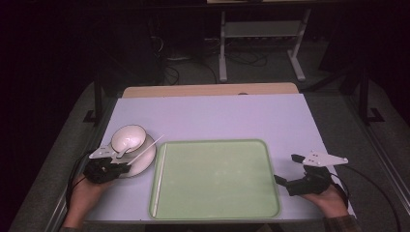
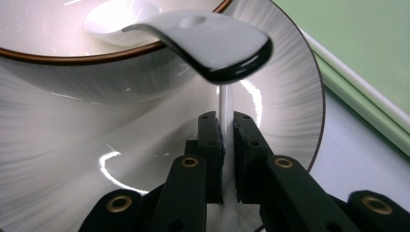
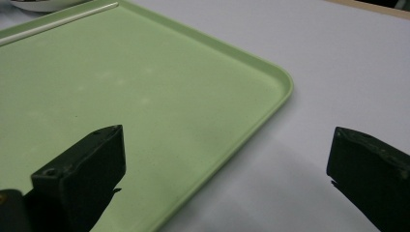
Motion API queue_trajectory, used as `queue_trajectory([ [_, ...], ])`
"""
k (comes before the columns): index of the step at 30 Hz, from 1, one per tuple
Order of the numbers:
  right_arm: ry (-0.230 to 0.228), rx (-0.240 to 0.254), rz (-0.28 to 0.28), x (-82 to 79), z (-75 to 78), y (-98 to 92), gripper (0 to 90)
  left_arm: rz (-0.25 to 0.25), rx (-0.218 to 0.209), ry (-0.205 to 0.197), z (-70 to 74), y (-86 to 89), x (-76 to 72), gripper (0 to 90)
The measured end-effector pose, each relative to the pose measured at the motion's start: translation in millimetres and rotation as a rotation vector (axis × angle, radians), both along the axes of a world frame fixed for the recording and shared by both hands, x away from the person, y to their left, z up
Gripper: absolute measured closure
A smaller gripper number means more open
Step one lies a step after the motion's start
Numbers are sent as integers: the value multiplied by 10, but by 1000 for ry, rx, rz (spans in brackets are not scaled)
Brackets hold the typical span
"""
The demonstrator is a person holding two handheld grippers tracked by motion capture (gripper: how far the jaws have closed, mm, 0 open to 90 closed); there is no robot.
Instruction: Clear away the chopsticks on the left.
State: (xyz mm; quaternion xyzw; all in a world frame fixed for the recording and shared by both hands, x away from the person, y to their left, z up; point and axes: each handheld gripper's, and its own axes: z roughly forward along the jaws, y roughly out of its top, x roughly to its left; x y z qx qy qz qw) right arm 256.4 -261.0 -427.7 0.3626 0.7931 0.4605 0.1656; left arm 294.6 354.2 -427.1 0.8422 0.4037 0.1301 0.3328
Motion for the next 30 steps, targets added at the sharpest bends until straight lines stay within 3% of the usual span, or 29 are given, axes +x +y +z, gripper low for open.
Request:
queue_trajectory([
  [16, 1, 0, 0, 0, -1, 2, 0, 2, -65, -37, 92, -17, -47, 835],
  [30, 0, 0, 0, -2, 1, -1, 0, -36, -115, -50, 177, -142, -92, 835],
])
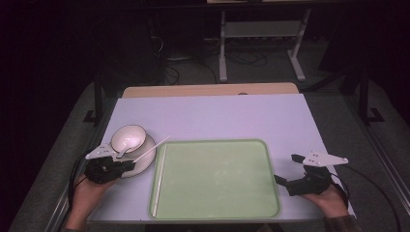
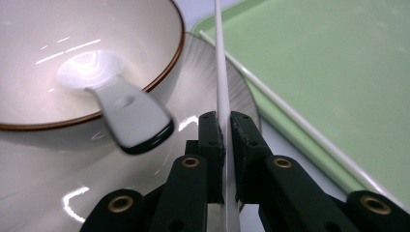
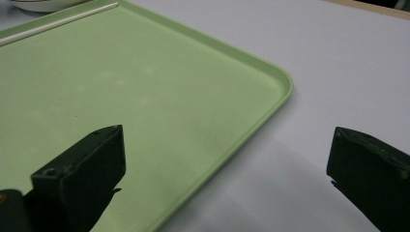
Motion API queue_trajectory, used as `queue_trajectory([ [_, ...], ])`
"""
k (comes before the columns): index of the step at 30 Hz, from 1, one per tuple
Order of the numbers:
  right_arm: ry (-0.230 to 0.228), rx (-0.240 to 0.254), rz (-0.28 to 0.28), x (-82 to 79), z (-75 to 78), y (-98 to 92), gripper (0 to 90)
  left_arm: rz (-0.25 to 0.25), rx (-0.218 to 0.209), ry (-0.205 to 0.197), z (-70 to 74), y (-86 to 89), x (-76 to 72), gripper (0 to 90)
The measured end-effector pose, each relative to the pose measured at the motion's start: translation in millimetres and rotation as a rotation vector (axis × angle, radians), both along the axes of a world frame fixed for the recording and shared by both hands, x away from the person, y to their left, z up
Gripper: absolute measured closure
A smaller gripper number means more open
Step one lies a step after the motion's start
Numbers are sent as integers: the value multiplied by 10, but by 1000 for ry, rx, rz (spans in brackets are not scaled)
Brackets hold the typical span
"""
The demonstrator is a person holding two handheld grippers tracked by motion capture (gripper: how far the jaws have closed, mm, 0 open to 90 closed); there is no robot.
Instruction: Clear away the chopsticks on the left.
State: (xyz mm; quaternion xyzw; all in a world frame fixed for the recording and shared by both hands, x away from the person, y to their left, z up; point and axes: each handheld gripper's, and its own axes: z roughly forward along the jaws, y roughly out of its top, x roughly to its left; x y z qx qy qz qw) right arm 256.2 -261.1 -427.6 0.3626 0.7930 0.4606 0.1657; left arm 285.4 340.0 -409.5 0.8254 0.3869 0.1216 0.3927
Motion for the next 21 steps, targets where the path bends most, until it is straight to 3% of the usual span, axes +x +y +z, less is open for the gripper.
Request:
queue_trajectory([
  [10, -1, -1, 0, -1, 0, -1, 0, -50, -35, 9, 58, -176, -28, 834],
  [21, -2, -1, -1, -3, 3, 2, 0, -86, -41, 23, 95, -415, -24, 834],
])
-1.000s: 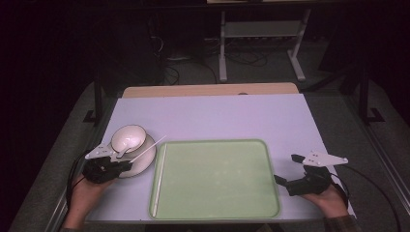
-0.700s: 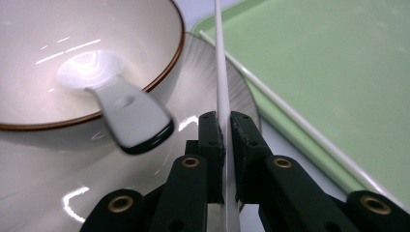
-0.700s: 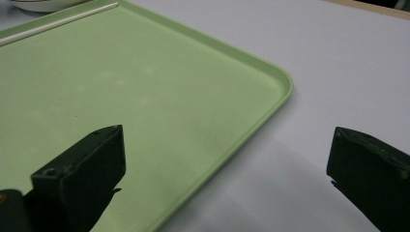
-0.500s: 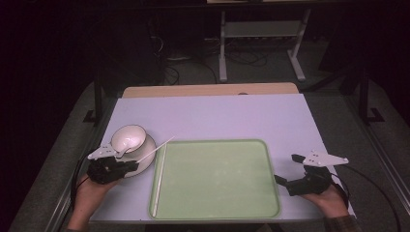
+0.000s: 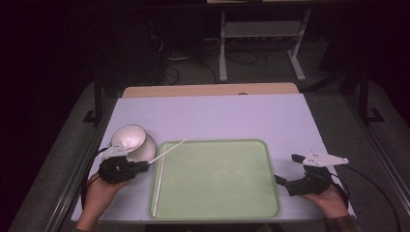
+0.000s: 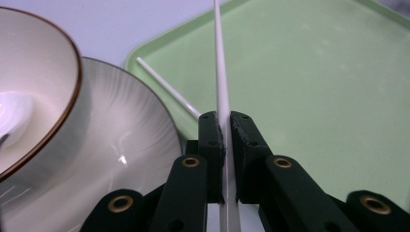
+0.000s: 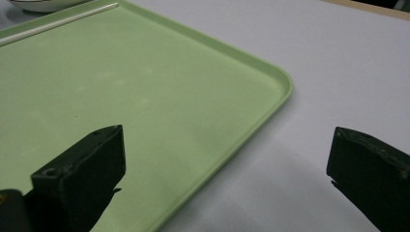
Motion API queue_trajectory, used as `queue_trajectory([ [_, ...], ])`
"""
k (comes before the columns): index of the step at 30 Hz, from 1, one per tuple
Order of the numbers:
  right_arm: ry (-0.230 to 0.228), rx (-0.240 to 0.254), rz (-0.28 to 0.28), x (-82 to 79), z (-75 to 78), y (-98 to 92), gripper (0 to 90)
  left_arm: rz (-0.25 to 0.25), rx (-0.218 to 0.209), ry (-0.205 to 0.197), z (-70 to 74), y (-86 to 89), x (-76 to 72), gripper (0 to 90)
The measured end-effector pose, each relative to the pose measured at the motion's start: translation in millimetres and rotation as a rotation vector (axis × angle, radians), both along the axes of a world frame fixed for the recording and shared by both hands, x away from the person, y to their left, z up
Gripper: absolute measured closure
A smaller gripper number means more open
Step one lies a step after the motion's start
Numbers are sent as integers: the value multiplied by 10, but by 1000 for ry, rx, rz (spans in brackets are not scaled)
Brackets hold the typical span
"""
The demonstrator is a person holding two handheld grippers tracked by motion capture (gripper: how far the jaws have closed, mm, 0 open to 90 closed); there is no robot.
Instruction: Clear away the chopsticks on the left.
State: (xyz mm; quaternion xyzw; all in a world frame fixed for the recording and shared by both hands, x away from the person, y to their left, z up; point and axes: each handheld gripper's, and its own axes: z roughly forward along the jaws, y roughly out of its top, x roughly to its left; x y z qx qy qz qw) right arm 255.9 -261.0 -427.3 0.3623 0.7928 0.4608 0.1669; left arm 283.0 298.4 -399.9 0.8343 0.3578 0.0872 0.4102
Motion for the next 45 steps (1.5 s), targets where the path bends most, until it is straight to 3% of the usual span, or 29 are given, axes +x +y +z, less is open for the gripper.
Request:
queue_trajectory([
  [8, 0, 0, 0, 2, -1, 2, 0, -19, 0, 10, 9, -181, 17, 834],
  [26, 0, 2, -2, 3, -3, -8, 0, -104, 25, 35, -81, -772, 177, 835],
  [35, -2, 3, -5, -2, 1, -18, 0, -113, 49, 48, -162, -1050, 276, 835],
  [45, 0, 2, -6, -4, -1, -25, 0, -138, 79, 57, -242, -1195, 277, 834],
])
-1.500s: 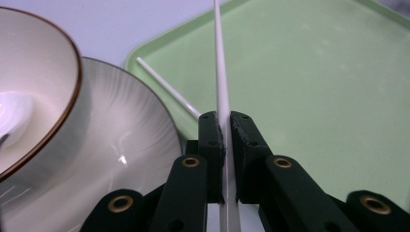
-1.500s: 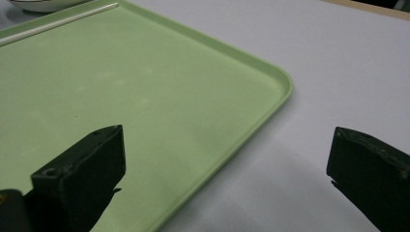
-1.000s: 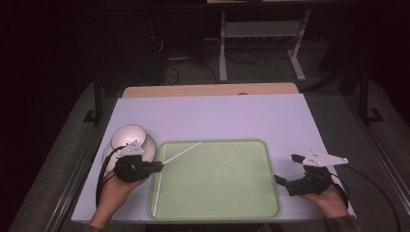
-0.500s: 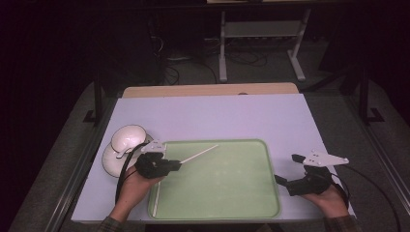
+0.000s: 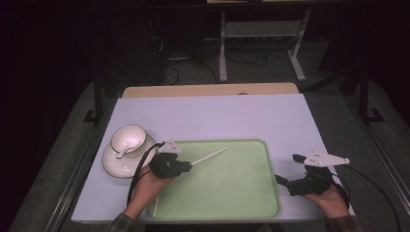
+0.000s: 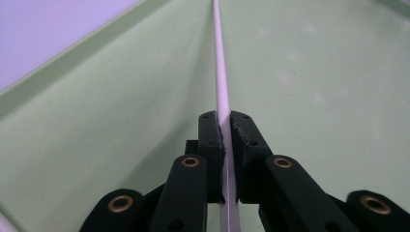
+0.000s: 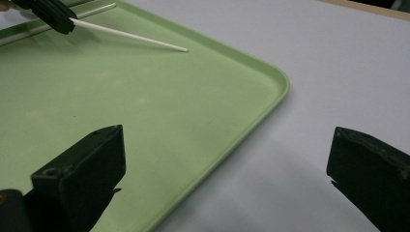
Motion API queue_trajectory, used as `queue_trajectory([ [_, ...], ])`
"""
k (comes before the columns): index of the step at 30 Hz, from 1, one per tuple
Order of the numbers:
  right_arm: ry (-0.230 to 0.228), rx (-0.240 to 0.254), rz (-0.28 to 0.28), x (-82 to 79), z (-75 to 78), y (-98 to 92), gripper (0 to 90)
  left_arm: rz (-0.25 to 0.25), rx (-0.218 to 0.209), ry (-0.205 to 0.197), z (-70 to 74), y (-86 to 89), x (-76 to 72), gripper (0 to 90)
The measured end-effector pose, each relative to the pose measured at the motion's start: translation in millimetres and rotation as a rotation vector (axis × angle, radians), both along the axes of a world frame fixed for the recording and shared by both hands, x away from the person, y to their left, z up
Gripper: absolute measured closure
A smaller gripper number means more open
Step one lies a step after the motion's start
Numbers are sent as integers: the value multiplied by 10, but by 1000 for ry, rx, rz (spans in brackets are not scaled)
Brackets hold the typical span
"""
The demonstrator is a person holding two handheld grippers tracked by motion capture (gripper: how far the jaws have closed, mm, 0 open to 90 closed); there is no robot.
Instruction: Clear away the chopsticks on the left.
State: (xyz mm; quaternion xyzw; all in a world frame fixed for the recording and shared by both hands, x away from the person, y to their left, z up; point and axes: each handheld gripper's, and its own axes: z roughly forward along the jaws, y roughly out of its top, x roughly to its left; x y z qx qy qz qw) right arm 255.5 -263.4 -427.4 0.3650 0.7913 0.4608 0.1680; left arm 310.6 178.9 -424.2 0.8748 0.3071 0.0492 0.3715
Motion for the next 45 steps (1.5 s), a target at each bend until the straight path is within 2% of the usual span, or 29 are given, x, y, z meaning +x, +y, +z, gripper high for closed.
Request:
queue_trajectory([
  [13, 0, 0, 3, 0, -5, 11, 0, -21, 38, 37, -135, -35, -7, 831],
  [28, -2, 1, 4, 0, -3, 14, 0, -24, 32, 32, -144, -35, -13, 808],
  [37, -1, -1, 1, 5, -6, 14, 0, -39, 12, 32, -35, -88, 51, 680],
  [40, -3, 1, 3, 1, 1, 20, 0, -64, 12, 31, -6, -163, 118, 709],
  [45, -1, 5, 4, 2, 3, 26, 0, -97, -6, 11, 47, -314, 242, 838],
])
